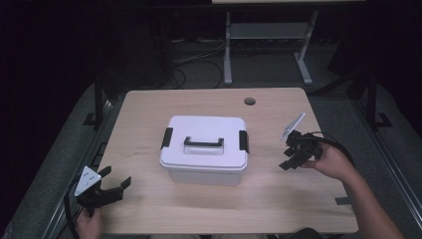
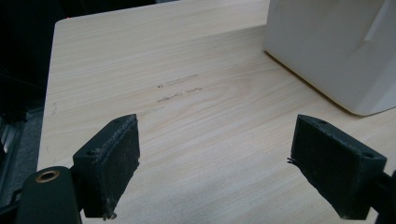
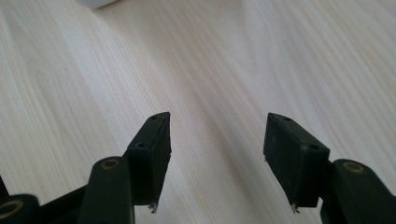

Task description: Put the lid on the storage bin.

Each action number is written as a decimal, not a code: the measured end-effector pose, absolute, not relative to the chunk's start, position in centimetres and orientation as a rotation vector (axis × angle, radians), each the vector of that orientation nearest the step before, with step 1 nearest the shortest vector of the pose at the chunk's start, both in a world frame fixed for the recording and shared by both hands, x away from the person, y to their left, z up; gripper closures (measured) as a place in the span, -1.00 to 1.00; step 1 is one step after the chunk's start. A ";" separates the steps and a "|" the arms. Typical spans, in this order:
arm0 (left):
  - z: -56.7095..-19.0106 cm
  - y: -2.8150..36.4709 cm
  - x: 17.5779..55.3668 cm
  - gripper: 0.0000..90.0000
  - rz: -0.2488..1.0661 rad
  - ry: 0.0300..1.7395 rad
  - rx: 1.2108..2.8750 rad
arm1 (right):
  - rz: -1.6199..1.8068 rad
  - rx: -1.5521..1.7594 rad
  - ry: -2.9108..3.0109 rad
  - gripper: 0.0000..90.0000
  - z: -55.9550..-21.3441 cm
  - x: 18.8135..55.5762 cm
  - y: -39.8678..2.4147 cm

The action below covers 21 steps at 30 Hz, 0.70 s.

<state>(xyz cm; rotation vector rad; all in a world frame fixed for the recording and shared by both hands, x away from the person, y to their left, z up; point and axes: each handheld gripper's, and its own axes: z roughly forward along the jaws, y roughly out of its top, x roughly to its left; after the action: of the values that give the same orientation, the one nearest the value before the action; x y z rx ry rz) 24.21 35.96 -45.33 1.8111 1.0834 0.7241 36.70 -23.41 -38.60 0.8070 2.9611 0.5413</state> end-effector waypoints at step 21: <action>-45.3 35.8 24.1 -0.67 0.726 1.080 1.814 | 0.575 0.864 2.958 -0.10 -39.9 35.5 -25.4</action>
<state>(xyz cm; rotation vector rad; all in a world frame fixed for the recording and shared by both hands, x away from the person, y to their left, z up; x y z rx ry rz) 24.15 35.78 -45.28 1.8136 1.0797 0.7257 35.48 -25.40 -39.90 0.8640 2.9576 0.5749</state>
